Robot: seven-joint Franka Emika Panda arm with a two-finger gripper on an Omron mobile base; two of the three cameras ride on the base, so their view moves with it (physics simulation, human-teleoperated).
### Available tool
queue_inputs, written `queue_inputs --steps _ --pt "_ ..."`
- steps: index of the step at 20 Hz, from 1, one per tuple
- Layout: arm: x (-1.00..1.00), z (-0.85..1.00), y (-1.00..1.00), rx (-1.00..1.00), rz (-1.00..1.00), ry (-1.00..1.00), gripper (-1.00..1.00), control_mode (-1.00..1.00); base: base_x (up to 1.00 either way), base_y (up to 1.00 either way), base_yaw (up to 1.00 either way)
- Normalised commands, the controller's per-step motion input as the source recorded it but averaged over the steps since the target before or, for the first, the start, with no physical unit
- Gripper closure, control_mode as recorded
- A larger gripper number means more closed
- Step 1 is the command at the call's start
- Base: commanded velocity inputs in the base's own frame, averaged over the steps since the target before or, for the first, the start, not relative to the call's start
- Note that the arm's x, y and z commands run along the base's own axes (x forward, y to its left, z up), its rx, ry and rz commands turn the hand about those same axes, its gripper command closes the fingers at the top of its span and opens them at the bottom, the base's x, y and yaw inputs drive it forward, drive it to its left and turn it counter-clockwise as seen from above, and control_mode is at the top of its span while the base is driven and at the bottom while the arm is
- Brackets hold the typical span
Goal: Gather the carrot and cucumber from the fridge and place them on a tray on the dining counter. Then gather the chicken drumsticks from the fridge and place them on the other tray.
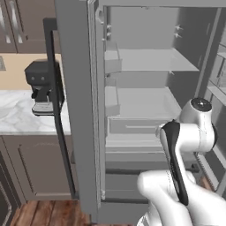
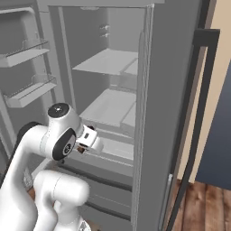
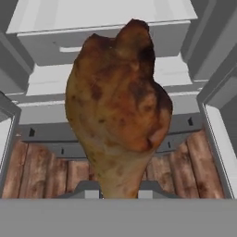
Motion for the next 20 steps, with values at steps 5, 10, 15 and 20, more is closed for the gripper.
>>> queue_inputs --steps 5,10,15,20 --pt "0.00 0.00 0.00 0.00 0.00 0.00 1.00 1.00 -0.68 0.01 0.00" --pt "0.00 0.00 0.00 0.00 0.00 0.00 1.00 1.00 -0.50 0.01 -0.06" --pt "0.00 0.00 0.00 0.00 0.00 0.00 1.00 1.00 -0.36 0.00 -0.21" --pt "0.00 0.00 0.00 0.00 0.00 0.00 1.00 1.00 -0.32 0.00 -0.32"
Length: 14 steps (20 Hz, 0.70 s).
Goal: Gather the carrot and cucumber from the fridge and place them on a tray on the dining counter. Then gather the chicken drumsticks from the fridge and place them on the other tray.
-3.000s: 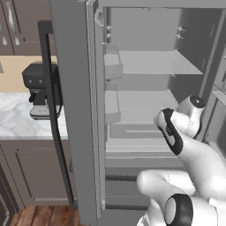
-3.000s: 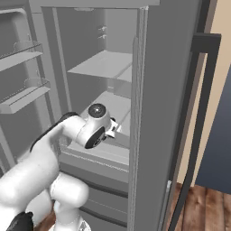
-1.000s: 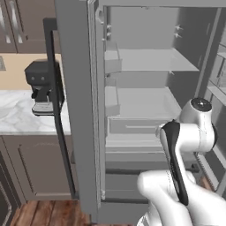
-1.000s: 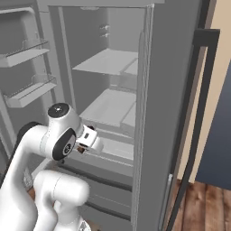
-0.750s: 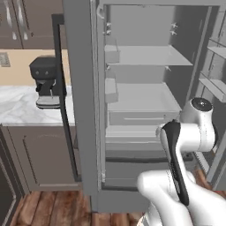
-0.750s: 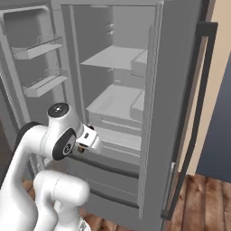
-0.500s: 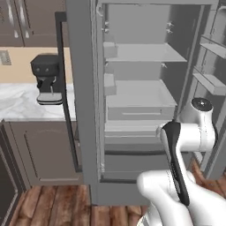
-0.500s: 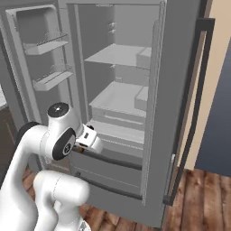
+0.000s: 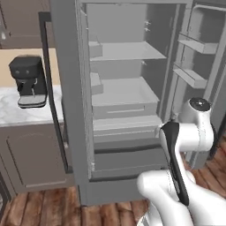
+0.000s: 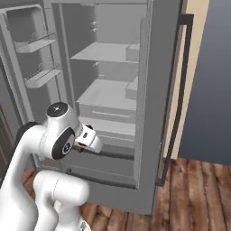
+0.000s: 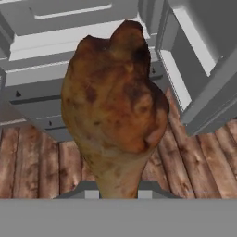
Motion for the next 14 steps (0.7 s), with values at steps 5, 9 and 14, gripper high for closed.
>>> queue_inputs --steps 5,9,14 --pt "0.00 0.00 0.00 0.00 0.00 0.00 1.00 1.00 -0.33 -0.02 -0.39" --pt "0.00 0.00 0.00 0.00 0.00 0.00 1.00 1.00 -0.34 -0.14 -0.43" --pt "0.00 0.00 0.00 0.00 0.00 0.00 1.00 1.00 -0.32 -0.27 -0.44"
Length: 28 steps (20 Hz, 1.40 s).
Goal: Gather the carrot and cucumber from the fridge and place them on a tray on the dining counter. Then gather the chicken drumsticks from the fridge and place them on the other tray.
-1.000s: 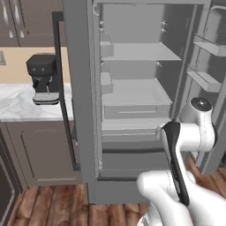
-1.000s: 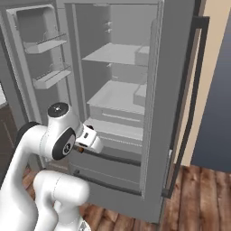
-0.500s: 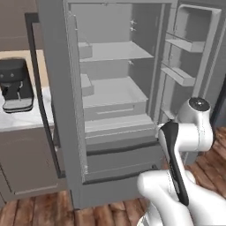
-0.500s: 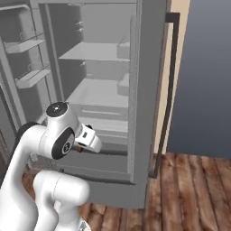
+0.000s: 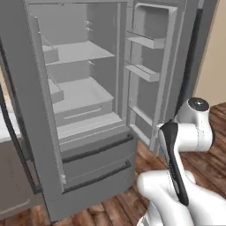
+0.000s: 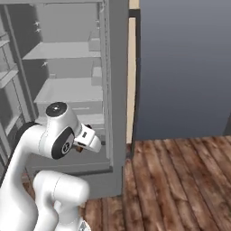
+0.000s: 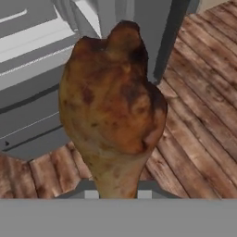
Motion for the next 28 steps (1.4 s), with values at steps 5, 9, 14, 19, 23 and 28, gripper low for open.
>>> queue_inputs --steps 5,9,14,19,23,28 --pt "0.00 0.00 0.00 0.00 0.00 0.00 1.00 1.00 -0.15 -0.31 -0.46" --pt "0.00 0.00 0.00 0.00 0.00 0.00 1.00 1.00 -0.03 -0.40 -0.45" --pt "0.00 0.00 0.00 0.00 0.00 0.00 1.00 1.00 0.00 -0.47 -0.46" --pt "0.00 0.00 0.00 0.00 0.00 0.00 1.00 1.00 0.03 -0.42 -0.45" --pt "0.00 0.00 0.00 0.00 0.00 0.00 1.00 1.00 0.16 -0.42 -0.41" --pt "0.00 0.00 0.00 0.00 0.00 0.00 1.00 1.00 0.26 -0.44 -0.36"
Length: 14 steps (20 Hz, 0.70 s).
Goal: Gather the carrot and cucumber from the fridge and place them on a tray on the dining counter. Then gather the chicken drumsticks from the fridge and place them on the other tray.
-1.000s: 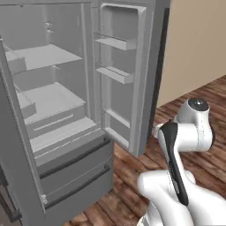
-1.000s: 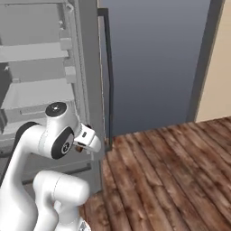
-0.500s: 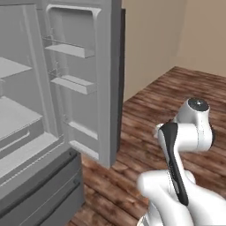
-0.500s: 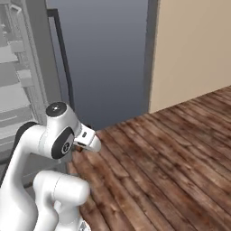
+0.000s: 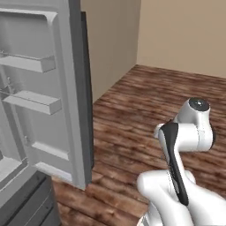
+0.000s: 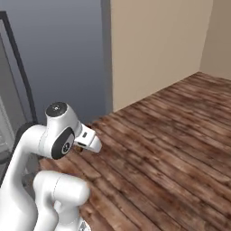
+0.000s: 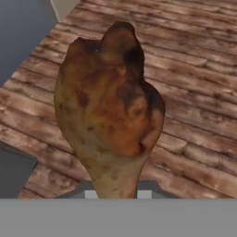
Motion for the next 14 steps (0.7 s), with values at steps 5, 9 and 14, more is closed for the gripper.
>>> queue_inputs --steps 5,9,14 --pt "0.00 0.00 0.00 0.00 0.00 0.00 1.00 1.00 0.33 -0.50 -0.33" --pt "0.00 0.00 0.00 0.00 0.00 0.00 1.00 1.00 0.40 -0.58 -0.30" --pt "0.00 0.00 0.00 0.00 0.00 0.00 1.00 1.00 0.51 -0.55 -0.26"
